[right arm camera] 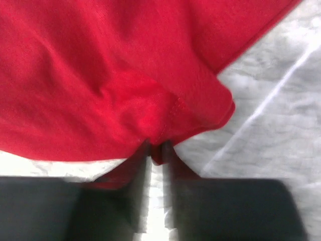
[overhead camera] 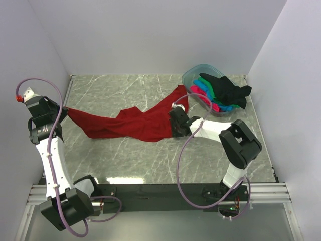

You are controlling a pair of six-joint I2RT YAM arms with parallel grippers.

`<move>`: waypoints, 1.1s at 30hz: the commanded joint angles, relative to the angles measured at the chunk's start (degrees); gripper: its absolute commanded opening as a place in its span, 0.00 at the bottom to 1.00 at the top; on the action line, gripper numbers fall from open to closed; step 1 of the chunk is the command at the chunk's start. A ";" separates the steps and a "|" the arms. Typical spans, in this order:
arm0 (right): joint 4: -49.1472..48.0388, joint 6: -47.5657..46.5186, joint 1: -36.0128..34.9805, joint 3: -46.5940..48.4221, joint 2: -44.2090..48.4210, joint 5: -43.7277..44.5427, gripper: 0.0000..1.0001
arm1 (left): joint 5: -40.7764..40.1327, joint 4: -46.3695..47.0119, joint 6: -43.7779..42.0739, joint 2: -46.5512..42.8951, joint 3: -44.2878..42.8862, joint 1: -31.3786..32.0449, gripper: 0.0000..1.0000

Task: Fold and stack the t-shirts
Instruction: Locate the corner of the tshirt, then grab the side of the crumpled tshirt with both arms

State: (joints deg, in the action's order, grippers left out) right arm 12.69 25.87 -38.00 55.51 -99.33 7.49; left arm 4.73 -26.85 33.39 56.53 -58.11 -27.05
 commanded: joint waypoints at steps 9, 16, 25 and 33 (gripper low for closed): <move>6.46 0.50 -0.23 -1.89 10.80 5.52 0.00 | 1.33 2.42 -1.83 -0.46 -0.25 -0.29 0.01; 19.29 0.50 -0.76 -3.12 27.16 6.75 0.00 | 5.37 4.17 -3.15 -2.04 0.36 -0.29 0.01; 35.91 1.91 -1.03 -2.42 40.87 5.64 0.00 | 15.04 7.86 -4.91 -4.06 1.42 -0.20 0.01; 30.39 -2.83 0.29 0.65 29.74 3.68 0.00 | 16.72 5.41 -5.79 -0.38 0.54 -0.29 0.01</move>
State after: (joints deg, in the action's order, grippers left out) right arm 45.32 26.02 -38.57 53.47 -63.31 12.78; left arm 19.73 -22.59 29.17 55.09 -56.80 -27.07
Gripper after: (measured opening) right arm 0.026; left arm 0.012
